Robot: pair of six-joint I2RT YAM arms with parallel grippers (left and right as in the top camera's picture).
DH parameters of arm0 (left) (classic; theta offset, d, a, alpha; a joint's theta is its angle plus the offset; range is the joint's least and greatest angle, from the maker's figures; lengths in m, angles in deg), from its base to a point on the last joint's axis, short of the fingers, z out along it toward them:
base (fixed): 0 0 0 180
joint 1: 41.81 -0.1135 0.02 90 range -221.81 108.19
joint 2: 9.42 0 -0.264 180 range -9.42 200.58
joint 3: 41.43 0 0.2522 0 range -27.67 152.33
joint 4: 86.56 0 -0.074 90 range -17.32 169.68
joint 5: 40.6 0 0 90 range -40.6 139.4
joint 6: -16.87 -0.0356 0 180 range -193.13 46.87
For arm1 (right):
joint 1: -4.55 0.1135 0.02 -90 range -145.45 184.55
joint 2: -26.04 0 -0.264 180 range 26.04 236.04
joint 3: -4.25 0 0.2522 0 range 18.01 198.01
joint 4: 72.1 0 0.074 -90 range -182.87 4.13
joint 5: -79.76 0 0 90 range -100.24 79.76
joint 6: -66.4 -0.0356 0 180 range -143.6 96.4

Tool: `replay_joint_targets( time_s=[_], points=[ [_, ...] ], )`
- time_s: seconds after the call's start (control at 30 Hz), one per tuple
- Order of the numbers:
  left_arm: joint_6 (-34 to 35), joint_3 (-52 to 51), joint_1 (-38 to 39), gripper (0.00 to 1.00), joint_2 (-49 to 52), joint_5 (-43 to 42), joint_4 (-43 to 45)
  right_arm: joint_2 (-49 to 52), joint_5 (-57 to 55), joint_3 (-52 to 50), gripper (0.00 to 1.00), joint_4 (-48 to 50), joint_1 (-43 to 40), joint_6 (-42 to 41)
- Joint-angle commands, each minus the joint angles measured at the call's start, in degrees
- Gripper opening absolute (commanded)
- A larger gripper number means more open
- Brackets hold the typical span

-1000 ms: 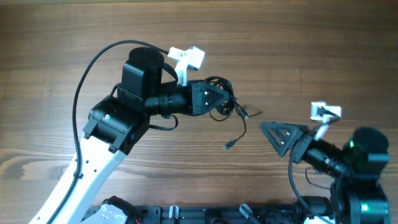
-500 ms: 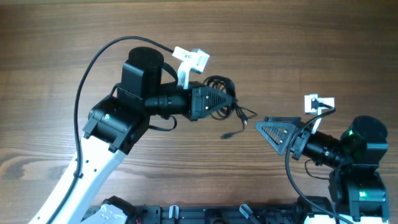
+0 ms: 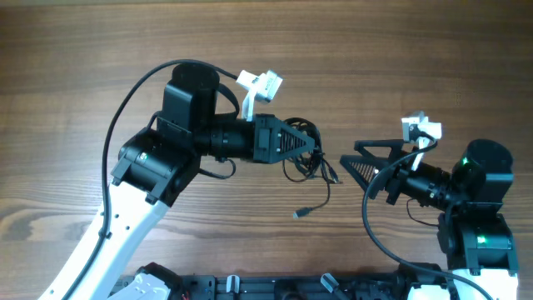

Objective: Untangle cables

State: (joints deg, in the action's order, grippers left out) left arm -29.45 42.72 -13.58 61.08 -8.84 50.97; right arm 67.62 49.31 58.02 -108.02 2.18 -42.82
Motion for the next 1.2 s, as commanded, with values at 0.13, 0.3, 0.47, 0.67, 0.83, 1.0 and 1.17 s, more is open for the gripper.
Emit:
replay_joint_targets(
  time_s=[0.13,0.3,0.47,0.67,0.83,1.0,1.17],
  points=[
    [9.77,0.13,0.04,0.04,0.02,-1.53,0.39,0.07,7.82,0.76,0.55,3.30,-0.22,2.97],
    [14.97,0.13,0.04,0.04,0.02,-1.29,0.48,0.11,15.08,0.76,0.55,5.77,0.42,8.46],
    [20.11,0.13,-0.02,0.04,0.02,-1.33,1.29,1.07,13.81,0.76,0.53,5.40,1.09,8.74],
    [22.47,0.13,0.00,0.04,0.02,-1.99,4.42,3.78,13.66,0.76,0.52,5.49,1.97,8.81],
    [22.80,0.13,0.00,0.04,0.02,-1.97,4.81,6.47,13.42,0.76,0.51,7.85,5.55,8.96],
    [22.80,0.13,0.00,0.04,0.02,-1.99,4.76,8.92,9.68,0.76,0.49,10.36,9.16,8.57],
    [22.84,0.13,0.00,0.04,0.02,-2.84,4.72,10.51,8.09,0.76,0.47,13.70,10.58,8.68]
  ],
)
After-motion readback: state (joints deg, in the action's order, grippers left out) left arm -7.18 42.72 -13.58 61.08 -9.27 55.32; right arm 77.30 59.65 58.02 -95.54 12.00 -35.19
